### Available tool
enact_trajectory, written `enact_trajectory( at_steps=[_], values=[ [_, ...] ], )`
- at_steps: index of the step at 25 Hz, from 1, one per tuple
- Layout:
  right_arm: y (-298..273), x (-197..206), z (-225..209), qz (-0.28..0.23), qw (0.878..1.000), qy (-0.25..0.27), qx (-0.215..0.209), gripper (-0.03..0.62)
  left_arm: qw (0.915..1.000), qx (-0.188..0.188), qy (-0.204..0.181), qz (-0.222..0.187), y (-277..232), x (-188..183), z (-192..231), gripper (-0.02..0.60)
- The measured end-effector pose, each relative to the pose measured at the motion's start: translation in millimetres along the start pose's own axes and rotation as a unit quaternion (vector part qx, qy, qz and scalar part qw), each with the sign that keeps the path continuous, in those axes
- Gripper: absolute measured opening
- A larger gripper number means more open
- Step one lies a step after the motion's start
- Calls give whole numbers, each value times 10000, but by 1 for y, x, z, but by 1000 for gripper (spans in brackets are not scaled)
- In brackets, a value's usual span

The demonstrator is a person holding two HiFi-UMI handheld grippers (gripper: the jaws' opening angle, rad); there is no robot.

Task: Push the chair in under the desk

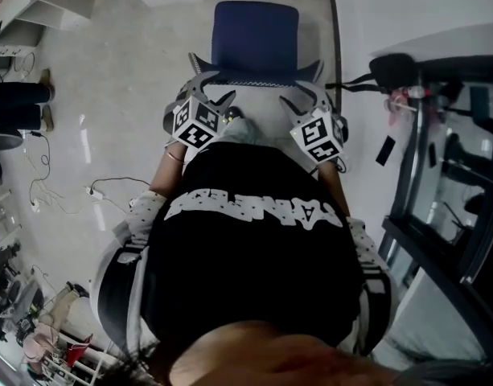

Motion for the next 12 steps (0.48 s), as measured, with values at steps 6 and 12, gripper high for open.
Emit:
enact_trajectory(
  at_steps=[6, 12],
  values=[
    [-29, 0, -7, 547, 9983, 215, -9, 206, 9991, 126, -340, 238, -25, 1, 5, 252],
    [-50, 5, -16, 918, 9952, 324, -3, 206, 9981, 246, -489, 275, -43, -2, 8, 252]
  ],
)
Point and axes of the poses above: the fingertips, and each gripper's own axes: y backward along the fingers, z to its left, x out of its underside, the point moved 4 cm from there along y, backward along the fingers, and after that the axes turned 15 degrees about z, right-handed, at the moved point
